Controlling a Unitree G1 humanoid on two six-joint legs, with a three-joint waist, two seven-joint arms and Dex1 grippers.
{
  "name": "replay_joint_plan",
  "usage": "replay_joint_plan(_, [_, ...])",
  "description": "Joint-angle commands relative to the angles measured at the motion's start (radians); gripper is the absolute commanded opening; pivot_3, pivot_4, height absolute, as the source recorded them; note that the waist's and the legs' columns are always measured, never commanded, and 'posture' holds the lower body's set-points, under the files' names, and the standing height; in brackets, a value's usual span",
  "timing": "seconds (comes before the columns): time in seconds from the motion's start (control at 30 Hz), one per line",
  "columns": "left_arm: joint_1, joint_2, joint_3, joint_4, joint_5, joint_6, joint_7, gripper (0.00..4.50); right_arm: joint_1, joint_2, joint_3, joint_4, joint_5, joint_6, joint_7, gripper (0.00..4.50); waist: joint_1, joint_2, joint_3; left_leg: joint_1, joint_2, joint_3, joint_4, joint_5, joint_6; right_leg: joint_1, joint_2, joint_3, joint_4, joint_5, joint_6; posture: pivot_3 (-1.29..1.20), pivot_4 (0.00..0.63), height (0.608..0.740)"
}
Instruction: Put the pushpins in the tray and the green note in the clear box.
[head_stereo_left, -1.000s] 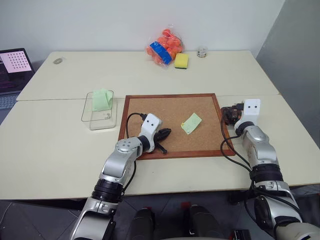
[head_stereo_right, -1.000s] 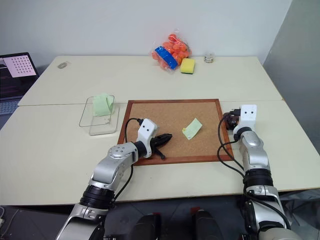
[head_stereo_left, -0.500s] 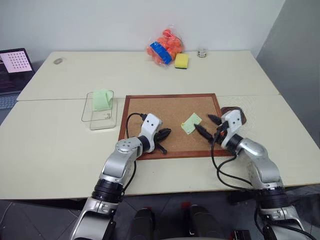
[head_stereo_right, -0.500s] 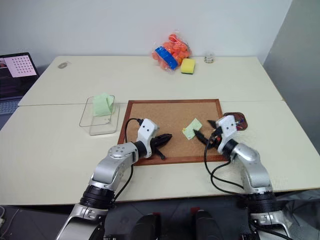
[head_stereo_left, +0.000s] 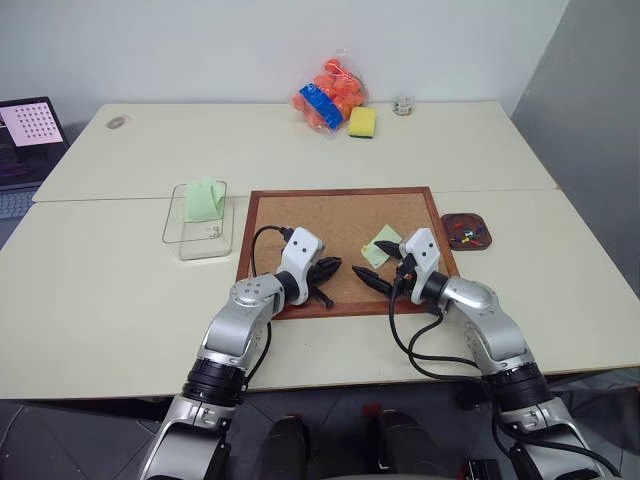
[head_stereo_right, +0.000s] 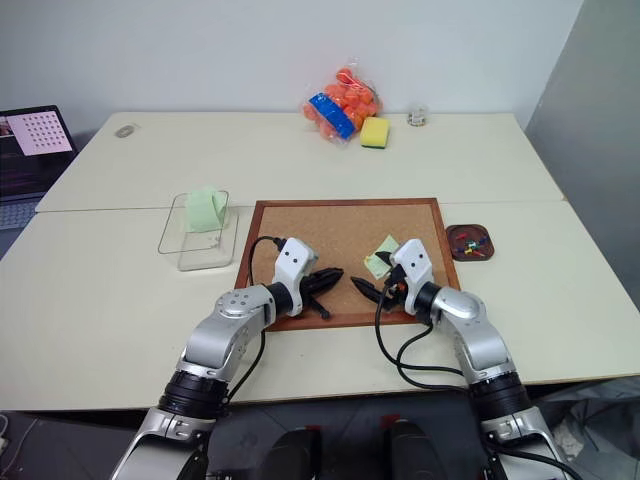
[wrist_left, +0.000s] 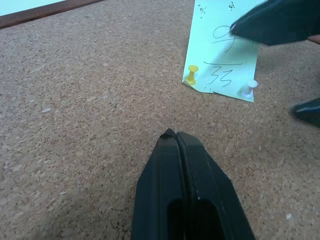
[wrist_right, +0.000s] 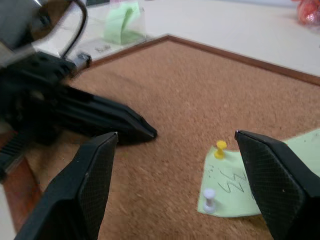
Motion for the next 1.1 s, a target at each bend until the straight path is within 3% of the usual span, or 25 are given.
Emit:
replay_joint_plan(0.03, [0.02, 0.009, -0.008, -0.021, 0.011, 0.001, 0.012, 0.0, -0.019, -0.01, 0.0, 0.015, -0.024, -0.017, 0.013, 3.97, 0.0, 0.0, 0.0, 0.0, 0.0, 0.0, 0.0, 0.0, 0.0, 0.0, 0.0, 0.0, 0.0, 0.0, 0.0, 0.0, 0.15, 0.74])
replay_joint_plan(0.27, [0.022, 0.009, -0.006, -0.024, 0.009, 0.0, 0.019, 0.0, 0.007, -0.021, -0.005, 0.007, -0.019, 0.004, 0.034, 3.97, -0.001, 0.0, 0.0, 0.0, 0.0, 0.0, 0.0, 0.0, 0.0, 0.0, 0.0, 0.0, 0.0, 0.0, 0.0, 0.0, 0.15, 0.74])
replay_joint_plan(0.3, [0.023, 0.009, -0.007, -0.024, 0.01, -0.001, 0.019, 0.0, 0.004, -0.015, -0.013, 0.01, -0.014, 0.007, 0.028, 3.61, -0.001, 0.0, 0.0, 0.0, 0.0, 0.0, 0.0, 0.0, 0.0, 0.0, 0.0, 0.0, 0.0, 0.0, 0.0, 0.0, 0.15, 0.74])
replay_joint_plan(0.47, [0.024, 0.006, -0.012, -0.026, 0.01, -0.003, 0.02, 0.0, -0.022, 0.009, -0.029, 0.028, 0.0, 0.017, 0.009, 2.8, -0.002, 0.0, 0.0, 0.0, 0.0, 0.0, 0.0, 0.0, 0.0, 0.0, 0.0, 0.0, 0.0, 0.0, 0.0, 0.0, 0.15, 0.74])
replay_joint_plan(0.9, [0.021, 0.007, -0.011, -0.028, 0.01, -0.002, 0.02, 0.0, -0.037, 0.018, -0.027, 0.058, -0.024, 0.0, 0.008, 0.03, -0.002, 0.0, 0.0, 0.0, 0.0, 0.0, 0.0, 0.0, 0.0, 0.0, 0.0, 0.0, 0.001, 0.0, 0.0, 0.0, 0.15, 0.74])
replay_joint_plan(1.1, [0.024, 0.002, -0.013, -0.028, 0.009, -0.001, 0.024, 0.0, -0.029, 0.033, -0.06, 0.024, 0.0, -0.054, 0.001, 0.01, -0.002, 0.0, 0.0, 0.0, 0.0, 0.0, 0.0, 0.0, 0.0, 0.0, 0.0, 0.0, 0.001, 0.0, 0.0, 0.0, 0.15, 0.74])
